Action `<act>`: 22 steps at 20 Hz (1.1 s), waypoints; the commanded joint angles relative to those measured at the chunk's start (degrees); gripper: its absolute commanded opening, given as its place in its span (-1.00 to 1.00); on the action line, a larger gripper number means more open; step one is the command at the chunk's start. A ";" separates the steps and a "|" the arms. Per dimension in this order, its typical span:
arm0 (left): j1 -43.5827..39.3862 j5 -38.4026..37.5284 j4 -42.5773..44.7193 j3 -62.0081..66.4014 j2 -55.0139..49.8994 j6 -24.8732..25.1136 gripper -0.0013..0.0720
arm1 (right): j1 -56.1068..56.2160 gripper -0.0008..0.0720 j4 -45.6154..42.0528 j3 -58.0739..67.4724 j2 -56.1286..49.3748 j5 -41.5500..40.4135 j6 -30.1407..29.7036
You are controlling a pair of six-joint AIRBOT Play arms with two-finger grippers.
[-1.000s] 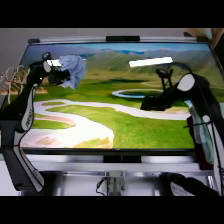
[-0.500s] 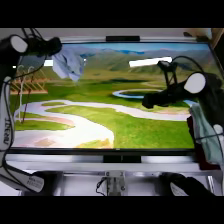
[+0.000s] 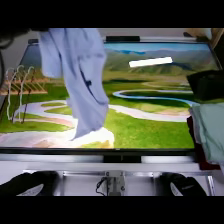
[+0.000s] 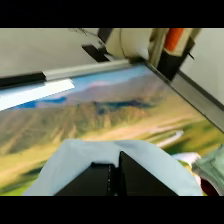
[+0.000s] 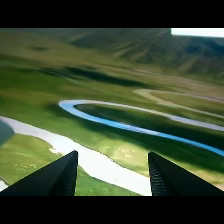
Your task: Fold the shirts.
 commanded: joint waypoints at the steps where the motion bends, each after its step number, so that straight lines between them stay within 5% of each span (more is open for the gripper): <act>1: -8.44 -1.03 0.11 -11.34 -0.17 -1.05 -0.87 | 0.04 0.53 -1.73 0.94 4.92 5.31 3.02; 4: -13.05 4.94 -1.01 -22.69 -5.55 -8.00 -0.87 | 0.07 0.53 -1.46 -1.49 4.15 11.98 6.82; 8: -17.25 10.64 -9.18 -25.44 -16.22 -8.09 -0.84 | 0.04 0.54 -1.31 -13.25 3.50 9.51 10.80; 9: -16.96 10.43 -10.62 -24.63 -17.66 -7.67 -0.26 | 0.07 0.54 -1.05 -16.61 3.08 7.85 11.41; 10: -16.00 9.27 -10.56 -23.56 -18.01 -7.69 0.74 | 0.04 0.54 -0.13 -19.39 2.21 6.23 11.37; 11: -13.84 6.29 -10.43 -21.97 -17.70 -7.45 0.99 | 0.07 0.54 0.42 -21.24 0.83 4.76 11.34; 13: -7.06 -5.33 -9.05 -17.18 -16.70 -5.88 0.99 | 0.04 0.87 0.35 -22.88 -3.06 1.25 11.32; 17: 7.69 -29.77 -3.04 -14.36 -12.83 -5.01 0.98 | 0.04 0.87 6.84 -22.86 -14.36 -7.56 8.98; 22: 9.18 -28.98 -6.51 -38.18 -1.84 -4.63 0.98 | 0.04 0.87 24.94 -22.86 -31.61 -9.88 -3.91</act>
